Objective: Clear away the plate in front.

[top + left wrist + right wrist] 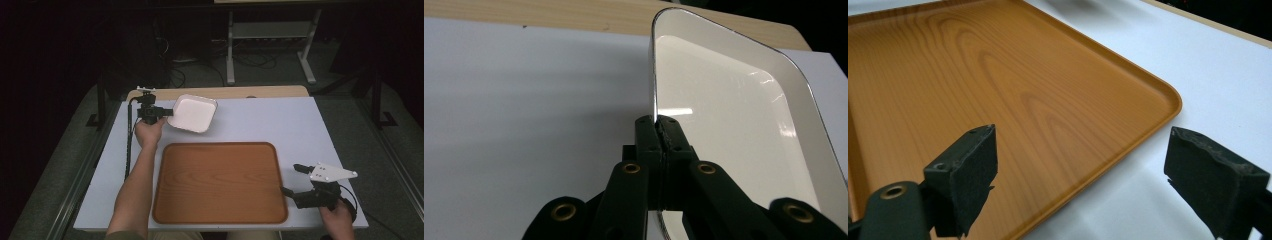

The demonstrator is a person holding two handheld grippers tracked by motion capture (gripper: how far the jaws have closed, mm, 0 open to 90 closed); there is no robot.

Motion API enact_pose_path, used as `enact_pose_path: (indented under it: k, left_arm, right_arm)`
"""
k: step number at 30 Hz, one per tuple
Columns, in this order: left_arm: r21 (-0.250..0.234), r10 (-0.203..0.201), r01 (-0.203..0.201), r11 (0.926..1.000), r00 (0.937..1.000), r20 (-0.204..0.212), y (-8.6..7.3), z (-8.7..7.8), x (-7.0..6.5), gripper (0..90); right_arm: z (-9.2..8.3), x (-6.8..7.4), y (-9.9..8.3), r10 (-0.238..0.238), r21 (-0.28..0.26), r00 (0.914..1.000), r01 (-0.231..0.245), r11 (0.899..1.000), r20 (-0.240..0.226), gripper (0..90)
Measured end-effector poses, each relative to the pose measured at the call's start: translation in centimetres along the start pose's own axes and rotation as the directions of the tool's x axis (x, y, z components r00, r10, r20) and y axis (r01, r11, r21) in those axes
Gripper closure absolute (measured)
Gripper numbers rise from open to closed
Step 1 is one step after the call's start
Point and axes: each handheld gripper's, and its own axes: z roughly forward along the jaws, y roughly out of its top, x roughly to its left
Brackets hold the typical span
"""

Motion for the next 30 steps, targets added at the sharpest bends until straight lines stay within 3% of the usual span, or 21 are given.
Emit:
enact_pose_path:
  k: [6,13,19,30]
  left_arm:
    - [-0.01,0.035,-0.034,0.9994,0.9987,0.037,-0.1,-1.4,-1.3,89.4]
    - [-0.026,0.047,-0.045,0.9987,0.9957,0.08,-0.8,-2.8,-2.4,89.4]
    - [-0.029,0.053,-0.05,0.9983,0.9911,0.122,-2.6,-3.9,-3.4,89.4]
    - [-0.03,0.064,-0.06,0.9977,0.9873,0.145,-4.8,-5.0,-4.2,89.4]
  right_arm:
    - [-0.2,0.1,0.0,0.0,-0.009,1.0,0.0,1.0,0.008,13.0]
    - [-0.3,0.1,0.0,0.001,-0.013,1.0,-0.001,1.0,0.01,13.0]
    - [-0.2,0.2,0.0,-0.003,-0.007,1.0,0.003,1.0,0.007,13.0]
    - [-0.1,0.4,0.1,-0.019,0.002,0.9997,0.019,1.0,0.017,13.0]
